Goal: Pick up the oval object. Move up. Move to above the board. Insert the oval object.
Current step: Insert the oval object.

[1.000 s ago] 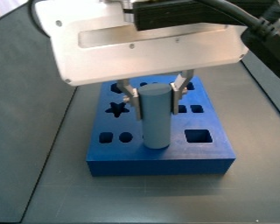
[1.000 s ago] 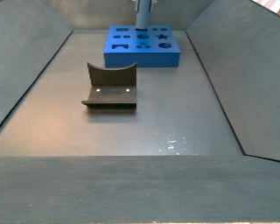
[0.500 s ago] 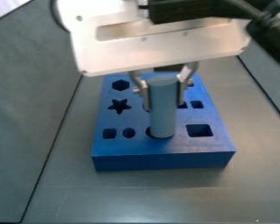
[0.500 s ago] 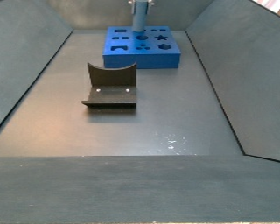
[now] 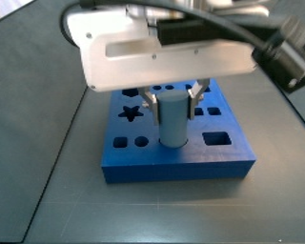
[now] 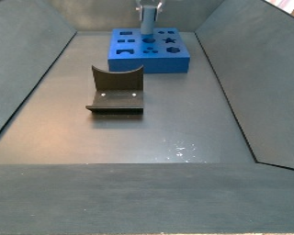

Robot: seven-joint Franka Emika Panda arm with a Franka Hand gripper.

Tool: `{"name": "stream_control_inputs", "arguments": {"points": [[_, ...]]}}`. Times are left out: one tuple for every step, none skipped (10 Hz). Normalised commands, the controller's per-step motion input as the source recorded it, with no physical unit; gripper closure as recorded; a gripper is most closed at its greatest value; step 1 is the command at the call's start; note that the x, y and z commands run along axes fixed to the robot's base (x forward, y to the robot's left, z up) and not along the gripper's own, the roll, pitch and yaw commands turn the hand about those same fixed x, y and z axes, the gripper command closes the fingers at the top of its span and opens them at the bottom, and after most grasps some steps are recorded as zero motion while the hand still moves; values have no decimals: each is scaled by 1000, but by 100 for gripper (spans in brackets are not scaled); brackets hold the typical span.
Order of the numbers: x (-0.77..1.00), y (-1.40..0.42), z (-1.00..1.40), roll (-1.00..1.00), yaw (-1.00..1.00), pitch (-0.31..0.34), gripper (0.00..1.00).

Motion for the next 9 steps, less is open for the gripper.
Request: {"name": "stream_control_inputs", "arguments": {"points": [[26, 37, -437, 384, 3, 0, 100], [89, 0, -374, 399, 0, 71, 100], [137, 0, -503, 371, 0, 73, 100], [206, 0, -563, 343, 0, 83, 100], [331, 0, -714, 256, 0, 99, 100], [403, 0, -926, 116, -17, 121, 100], [303, 0, -1000, 0, -31, 120, 100], [151, 0, -314, -43, 0, 86, 100], [0, 0, 0, 0, 0, 0, 100]]}}
